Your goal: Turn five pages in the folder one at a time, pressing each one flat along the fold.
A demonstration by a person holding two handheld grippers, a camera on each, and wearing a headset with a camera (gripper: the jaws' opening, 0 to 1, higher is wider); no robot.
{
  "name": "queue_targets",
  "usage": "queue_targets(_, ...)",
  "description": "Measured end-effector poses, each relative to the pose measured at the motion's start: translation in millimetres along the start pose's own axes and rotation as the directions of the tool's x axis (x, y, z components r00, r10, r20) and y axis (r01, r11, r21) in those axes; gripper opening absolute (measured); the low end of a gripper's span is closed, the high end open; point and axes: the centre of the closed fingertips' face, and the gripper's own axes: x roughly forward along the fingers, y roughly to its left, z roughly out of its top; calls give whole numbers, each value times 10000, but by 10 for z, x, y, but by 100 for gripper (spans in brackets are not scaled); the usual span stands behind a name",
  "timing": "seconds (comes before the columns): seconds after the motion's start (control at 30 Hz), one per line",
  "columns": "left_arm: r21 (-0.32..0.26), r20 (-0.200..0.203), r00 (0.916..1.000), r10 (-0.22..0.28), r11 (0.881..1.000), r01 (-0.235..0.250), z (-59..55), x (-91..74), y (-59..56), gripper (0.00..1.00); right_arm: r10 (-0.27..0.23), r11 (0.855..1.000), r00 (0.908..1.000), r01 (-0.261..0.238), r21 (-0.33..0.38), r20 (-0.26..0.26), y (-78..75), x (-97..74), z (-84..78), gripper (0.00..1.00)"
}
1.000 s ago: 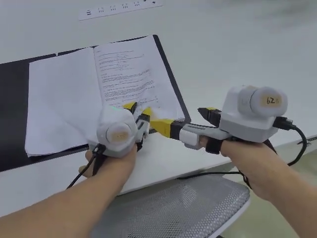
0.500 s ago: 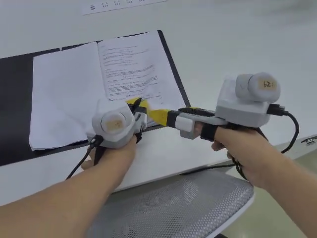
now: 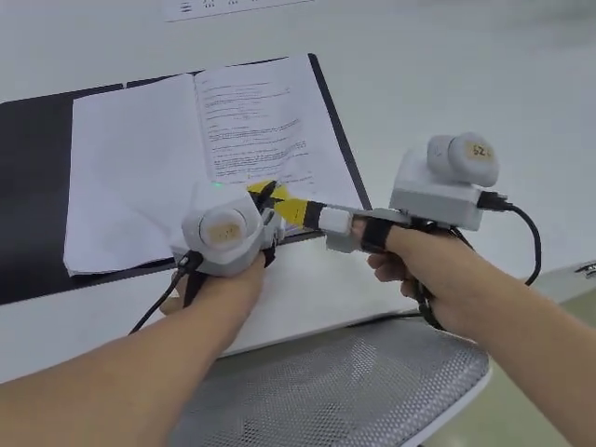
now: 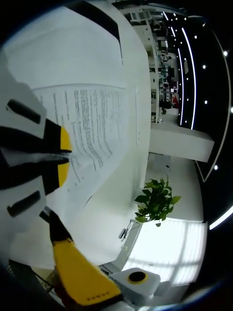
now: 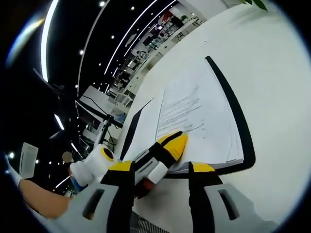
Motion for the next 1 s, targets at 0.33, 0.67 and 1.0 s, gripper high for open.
queue_targets(0.33, -33, -9, 10000, -24, 10000, 24, -3, 2, 0, 5, -1350, 9901, 9895, 1328, 448, 521, -227, 68, 85, 24)
queue_targets(0.67, -410, -401, 9991, -149, 9991, 132, 28, 4, -5, 6, -2195, 9743, 9692, 2120, 756, 1116, -332, 40, 117, 0)
queue_targets(1.0, -438, -841, 9910, -1038, 9940, 1004, 229, -309, -63, 24, -2103, 9776, 9605, 2080, 320, 1822, -84, -16, 167, 0)
